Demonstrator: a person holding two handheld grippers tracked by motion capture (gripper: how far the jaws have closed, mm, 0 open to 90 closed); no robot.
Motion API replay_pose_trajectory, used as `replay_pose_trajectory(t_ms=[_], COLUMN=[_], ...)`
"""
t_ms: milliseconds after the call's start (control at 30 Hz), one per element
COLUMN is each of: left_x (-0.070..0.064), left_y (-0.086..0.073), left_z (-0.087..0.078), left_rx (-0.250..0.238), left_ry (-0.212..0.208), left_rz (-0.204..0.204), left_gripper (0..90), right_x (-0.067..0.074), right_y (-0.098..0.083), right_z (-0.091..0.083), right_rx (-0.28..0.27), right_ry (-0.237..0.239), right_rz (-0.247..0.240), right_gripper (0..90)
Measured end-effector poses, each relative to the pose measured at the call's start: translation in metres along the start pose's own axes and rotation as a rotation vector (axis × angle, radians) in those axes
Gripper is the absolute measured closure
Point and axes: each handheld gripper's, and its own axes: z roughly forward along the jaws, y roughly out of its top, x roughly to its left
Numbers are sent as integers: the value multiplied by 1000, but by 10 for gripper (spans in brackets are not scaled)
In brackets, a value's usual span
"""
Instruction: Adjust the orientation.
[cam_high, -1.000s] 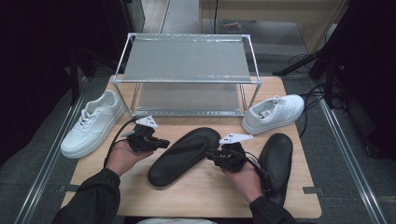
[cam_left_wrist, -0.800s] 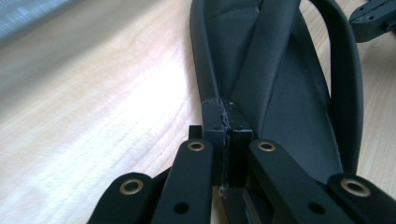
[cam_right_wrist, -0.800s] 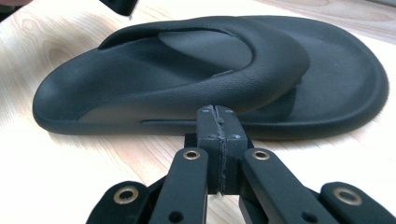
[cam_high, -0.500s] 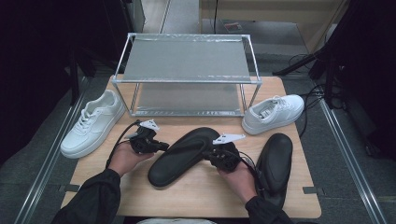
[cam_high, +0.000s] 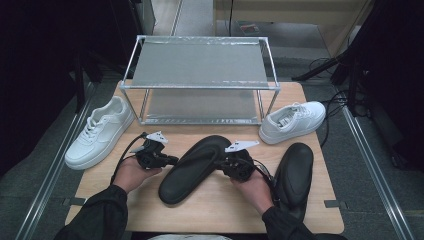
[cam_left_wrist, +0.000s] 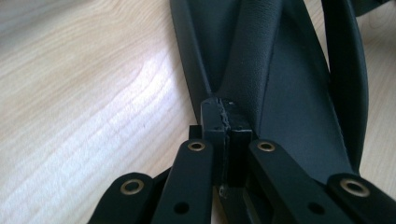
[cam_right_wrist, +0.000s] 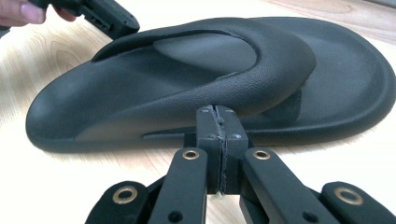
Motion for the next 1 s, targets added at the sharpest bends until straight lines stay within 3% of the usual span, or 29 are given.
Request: replay_pose_trajectory(t_ms=[600,833,1000], left_x=[-4,-5,-10], left_y=[-26,-30,-30], left_z=[-17,-19,-20], left_rx=[-25,-24,-9], left_ry=[31,37,34], left_rz=[-93,-117,-104], left_gripper=[900,900,900], right_x=[-2,-3,-5], right_y=[25,34,40], right_z=[26,35,42], right_rx=[17,16,13], right_ry=[39,44,41], right_rz=[-26,-55,-47], right_gripper=[900,900,900])
